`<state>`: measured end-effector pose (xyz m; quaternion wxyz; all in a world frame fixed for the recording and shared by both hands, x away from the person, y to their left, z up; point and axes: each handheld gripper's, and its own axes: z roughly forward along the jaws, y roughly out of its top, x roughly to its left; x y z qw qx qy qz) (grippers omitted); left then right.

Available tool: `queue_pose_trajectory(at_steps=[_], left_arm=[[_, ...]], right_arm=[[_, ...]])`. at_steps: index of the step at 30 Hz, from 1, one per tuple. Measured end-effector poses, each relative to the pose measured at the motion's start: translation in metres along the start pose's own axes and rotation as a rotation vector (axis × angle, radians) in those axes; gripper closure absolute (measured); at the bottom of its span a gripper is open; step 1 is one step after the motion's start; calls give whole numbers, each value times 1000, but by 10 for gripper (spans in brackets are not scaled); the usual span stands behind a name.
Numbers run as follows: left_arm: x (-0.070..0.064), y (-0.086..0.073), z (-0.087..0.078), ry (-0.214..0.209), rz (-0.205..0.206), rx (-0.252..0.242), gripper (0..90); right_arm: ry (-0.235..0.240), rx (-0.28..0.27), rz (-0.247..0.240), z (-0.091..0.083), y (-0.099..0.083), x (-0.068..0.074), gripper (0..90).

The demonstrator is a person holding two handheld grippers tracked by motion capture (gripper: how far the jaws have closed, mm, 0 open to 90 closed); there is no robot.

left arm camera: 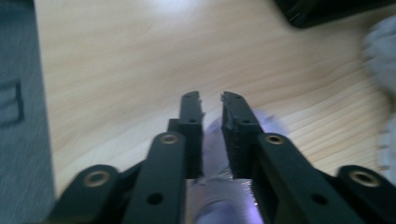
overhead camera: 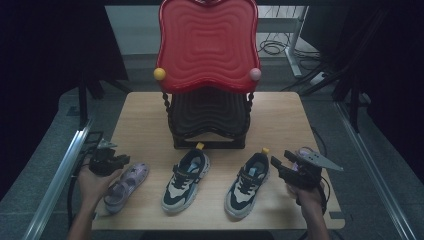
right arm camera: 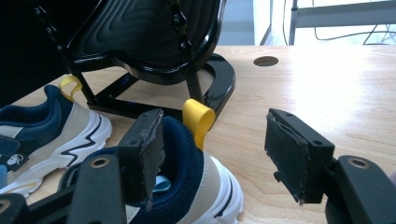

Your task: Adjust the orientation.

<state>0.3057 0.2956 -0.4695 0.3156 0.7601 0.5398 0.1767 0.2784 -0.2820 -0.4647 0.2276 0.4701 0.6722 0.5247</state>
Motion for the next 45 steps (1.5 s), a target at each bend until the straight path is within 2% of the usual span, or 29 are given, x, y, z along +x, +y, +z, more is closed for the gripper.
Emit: queue_pose_trajectory(at_steps=[5,8,12,16,19,20,22,23,25,28,31,37,39,41,45], left_arm=[[-19,2,-10,-84,-13,-96,589],[-32,1,-15,-124,2,-140,546],[-40,-3,-23,-109,10,-186,504],[-41,-11,-32,-135,-15,-220,482],[-40,-12,-32,-145,-8,-213,468],[-39,-13,-33,-148,-18,-218,465],[-39,-14,-31,-174,-38,-229,461],[-41,-13,-29,-182,-30,-221,455],[-43,-13,-27,-178,-14,-209,453],[-46,-12,-24,-182,-13,-199,451],[-47,-13,-25,-170,-7,-192,452],[-42,-16,-31,-172,-31,-212,447],[-42,-16,-32,-170,-30,-211,439],[-43,-15,-32,-174,-24,-216,436],[-44,-14,-31,-185,-26,-220,433]], right_arm=[[3,8,-15,-2,-1,2,380],[8,6,-15,-2,-1,0,380],[17,26,-30,0,-3,2,385],[23,56,-63,-1,-3,4,390],[9,53,-79,-2,-3,6,395],[5,48,-86,-2,-3,6,397],[-12,58,-100,-2,-4,8,398],[-19,65,-112,-1,-4,8,398],[-29,76,-131,1,-5,9,398],[-33,82,-149,3,-6,11,397],[-39,80,-159,3,-6,12,396],[-65,71,-155,-2,-6,7,411],[-74,67,-134,-5,-10,4,425],[-99,78,-133,-6,-15,1,439],[-165,83,-134,-18,-19,-4,567]])
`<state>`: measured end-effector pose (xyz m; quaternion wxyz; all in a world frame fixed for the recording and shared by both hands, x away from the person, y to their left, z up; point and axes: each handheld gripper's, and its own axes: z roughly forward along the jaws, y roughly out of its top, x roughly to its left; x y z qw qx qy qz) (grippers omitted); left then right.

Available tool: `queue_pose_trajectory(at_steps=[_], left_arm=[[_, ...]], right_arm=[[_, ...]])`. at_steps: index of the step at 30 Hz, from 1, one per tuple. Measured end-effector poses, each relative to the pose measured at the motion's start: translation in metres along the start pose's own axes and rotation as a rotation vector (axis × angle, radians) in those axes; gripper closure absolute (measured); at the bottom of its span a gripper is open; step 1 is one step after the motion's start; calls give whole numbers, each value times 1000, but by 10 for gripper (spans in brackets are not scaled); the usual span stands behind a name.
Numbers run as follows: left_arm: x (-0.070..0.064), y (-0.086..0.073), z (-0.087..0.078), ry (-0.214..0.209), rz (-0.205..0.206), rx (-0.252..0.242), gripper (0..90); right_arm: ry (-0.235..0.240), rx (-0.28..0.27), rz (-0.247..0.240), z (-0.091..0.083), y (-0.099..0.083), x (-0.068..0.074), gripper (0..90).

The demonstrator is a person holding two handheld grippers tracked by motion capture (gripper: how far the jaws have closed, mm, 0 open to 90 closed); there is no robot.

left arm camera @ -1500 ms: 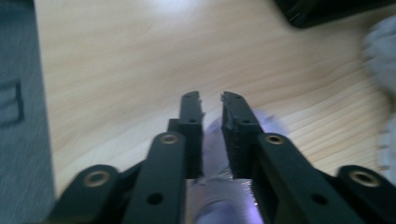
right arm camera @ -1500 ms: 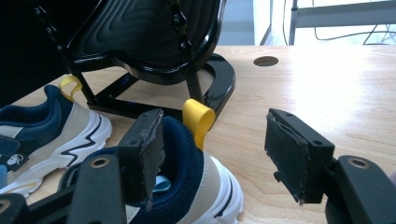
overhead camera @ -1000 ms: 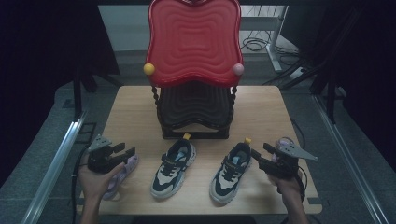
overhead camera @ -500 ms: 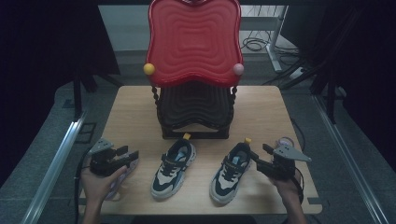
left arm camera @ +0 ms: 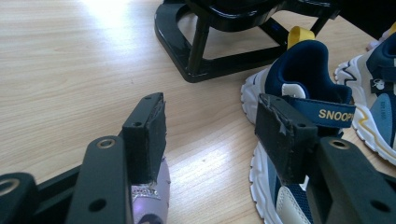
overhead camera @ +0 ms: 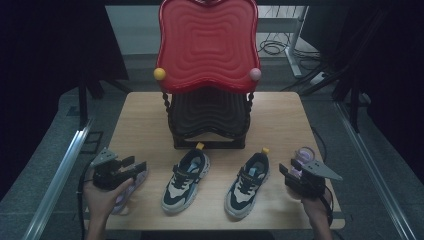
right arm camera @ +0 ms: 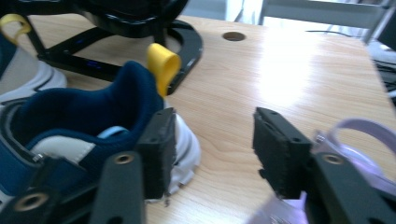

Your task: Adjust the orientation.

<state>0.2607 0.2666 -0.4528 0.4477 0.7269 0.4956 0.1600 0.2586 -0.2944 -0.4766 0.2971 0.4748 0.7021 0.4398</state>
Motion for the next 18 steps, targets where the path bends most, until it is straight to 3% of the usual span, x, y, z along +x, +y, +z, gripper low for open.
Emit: queue_pose_trajectory(at_steps=[5,11,14,18], left_arm=[[2,-2,0,-5,-2,-3,447],[0,-2,1,-5,0,7,440],[-2,-2,-1,-3,0,1,436],[0,-1,-1,-4,-6,-3,437]], right_arm=[[-50,2,16,-18,-12,-9,728],[-103,55,12,-31,-31,-32,863],[-119,67,-25,-35,-35,-44,897],[-132,95,-12,-37,-44,-57,900]])
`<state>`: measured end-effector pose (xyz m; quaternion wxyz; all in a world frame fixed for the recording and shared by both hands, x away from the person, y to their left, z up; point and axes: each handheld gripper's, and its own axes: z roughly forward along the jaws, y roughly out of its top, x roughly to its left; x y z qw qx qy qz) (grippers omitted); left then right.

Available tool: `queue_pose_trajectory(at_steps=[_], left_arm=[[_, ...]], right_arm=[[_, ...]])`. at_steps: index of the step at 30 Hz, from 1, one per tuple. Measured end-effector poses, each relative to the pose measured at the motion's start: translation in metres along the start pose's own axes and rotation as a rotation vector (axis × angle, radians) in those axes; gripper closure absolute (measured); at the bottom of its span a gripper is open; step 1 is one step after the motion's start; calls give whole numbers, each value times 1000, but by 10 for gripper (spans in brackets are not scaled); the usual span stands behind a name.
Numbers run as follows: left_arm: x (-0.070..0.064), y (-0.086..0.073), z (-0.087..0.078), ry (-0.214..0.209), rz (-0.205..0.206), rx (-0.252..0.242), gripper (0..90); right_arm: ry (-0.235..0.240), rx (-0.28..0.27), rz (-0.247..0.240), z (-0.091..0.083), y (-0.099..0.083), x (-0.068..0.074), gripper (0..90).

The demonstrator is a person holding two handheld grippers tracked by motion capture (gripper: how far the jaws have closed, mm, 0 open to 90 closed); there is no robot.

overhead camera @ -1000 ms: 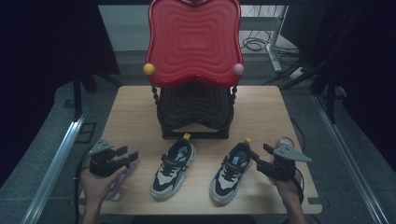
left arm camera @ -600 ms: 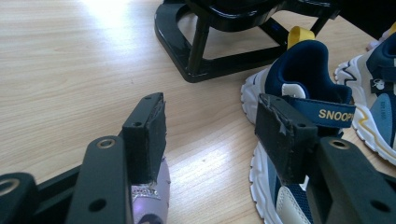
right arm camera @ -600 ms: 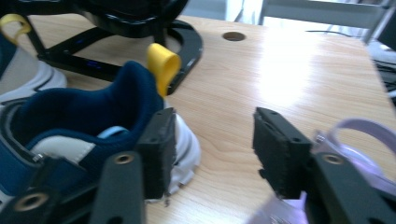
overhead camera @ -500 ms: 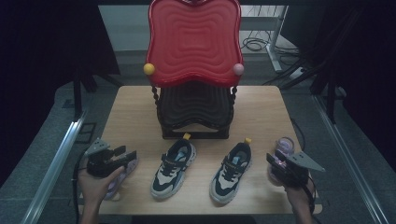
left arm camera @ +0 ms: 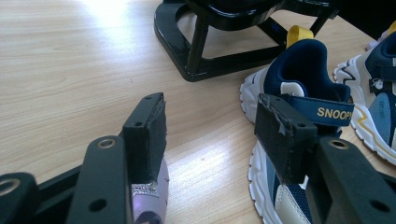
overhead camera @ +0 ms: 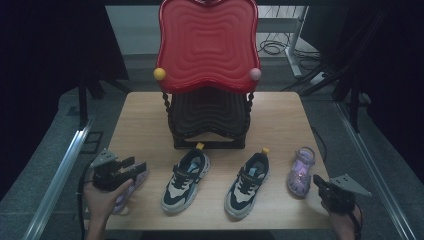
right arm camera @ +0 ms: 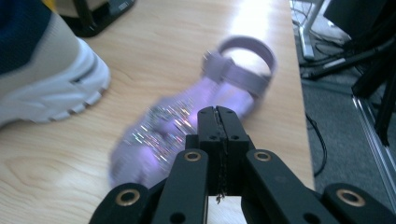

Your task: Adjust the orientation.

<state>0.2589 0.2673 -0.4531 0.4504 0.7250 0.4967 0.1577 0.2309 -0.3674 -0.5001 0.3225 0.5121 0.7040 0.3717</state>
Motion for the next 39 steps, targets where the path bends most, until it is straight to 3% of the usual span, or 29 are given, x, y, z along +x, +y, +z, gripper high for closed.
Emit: queue_pose_trajectory(at_steps=[3,9,16,24,28,34,39], left_arm=[[2,2,0,-27,-12,-9,437],[5,4,-2,-14,-7,-14,437],[3,2,-6,1,-7,-32,443],[3,-1,-5,12,-16,-13,441],[4,-3,-7,18,-26,-14,437],[3,-5,-5,18,-24,2,435],[3,-6,-7,25,-27,4,433]], right_arm=[[-3,28,1,2,-6,-6,900],[-20,65,10,2,-14,-14,900],[0,81,11,4,-14,-21,900],[17,125,-32,16,-12,-17,900],[17,139,-20,20,-11,-17,900],[25,195,-46,27,-11,-12,900],[26,202,-56,29,-9,-11,900]])
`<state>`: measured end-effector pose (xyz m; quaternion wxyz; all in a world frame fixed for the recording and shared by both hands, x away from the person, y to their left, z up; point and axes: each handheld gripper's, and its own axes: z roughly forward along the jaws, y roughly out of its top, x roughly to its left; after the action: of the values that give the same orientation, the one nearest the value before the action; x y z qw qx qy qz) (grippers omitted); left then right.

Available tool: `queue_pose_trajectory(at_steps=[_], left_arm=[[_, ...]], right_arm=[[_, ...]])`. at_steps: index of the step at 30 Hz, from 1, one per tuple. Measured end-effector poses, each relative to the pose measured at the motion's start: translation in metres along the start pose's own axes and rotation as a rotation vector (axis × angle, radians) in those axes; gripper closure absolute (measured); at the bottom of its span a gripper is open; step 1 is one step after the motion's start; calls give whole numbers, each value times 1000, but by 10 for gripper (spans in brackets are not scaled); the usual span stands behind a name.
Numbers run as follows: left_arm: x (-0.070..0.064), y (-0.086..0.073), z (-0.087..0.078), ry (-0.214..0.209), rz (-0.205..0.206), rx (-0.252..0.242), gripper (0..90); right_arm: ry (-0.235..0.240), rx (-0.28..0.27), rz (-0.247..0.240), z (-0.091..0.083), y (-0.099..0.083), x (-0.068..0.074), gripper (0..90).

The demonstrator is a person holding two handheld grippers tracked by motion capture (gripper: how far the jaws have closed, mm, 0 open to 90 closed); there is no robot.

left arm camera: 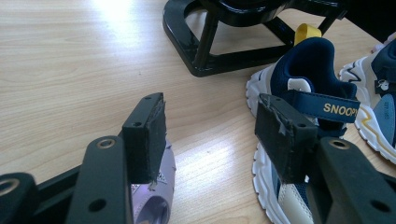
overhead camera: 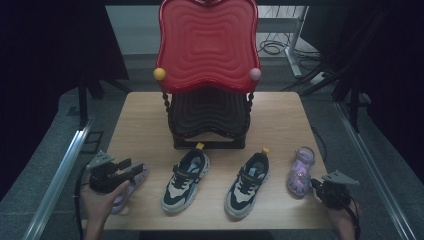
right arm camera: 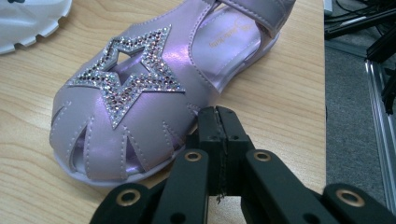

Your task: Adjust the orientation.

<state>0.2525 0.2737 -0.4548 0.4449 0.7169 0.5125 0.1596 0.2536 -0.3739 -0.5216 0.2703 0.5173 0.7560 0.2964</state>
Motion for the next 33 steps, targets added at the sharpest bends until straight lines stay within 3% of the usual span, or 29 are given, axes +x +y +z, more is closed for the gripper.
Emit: queue_pose_trajectory(at_steps=[3,8,13,20,24,33], left_arm=[[0,0,0,0,-1,3,430],[0,-1,1,0,-3,10,427],[0,0,-1,2,-4,4,425],[1,-1,-1,3,-7,9,424],[-1,0,-2,-27,-12,1,421],[-1,0,-3,-24,-15,4,421]], right_arm=[[9,0,17,-1,1,0,900],[15,21,7,-1,2,1,900],[23,31,-27,-2,5,5,900],[41,39,-35,-3,6,6,900],[48,40,-43,-3,7,8,900],[86,44,-70,-2,9,14,900]])
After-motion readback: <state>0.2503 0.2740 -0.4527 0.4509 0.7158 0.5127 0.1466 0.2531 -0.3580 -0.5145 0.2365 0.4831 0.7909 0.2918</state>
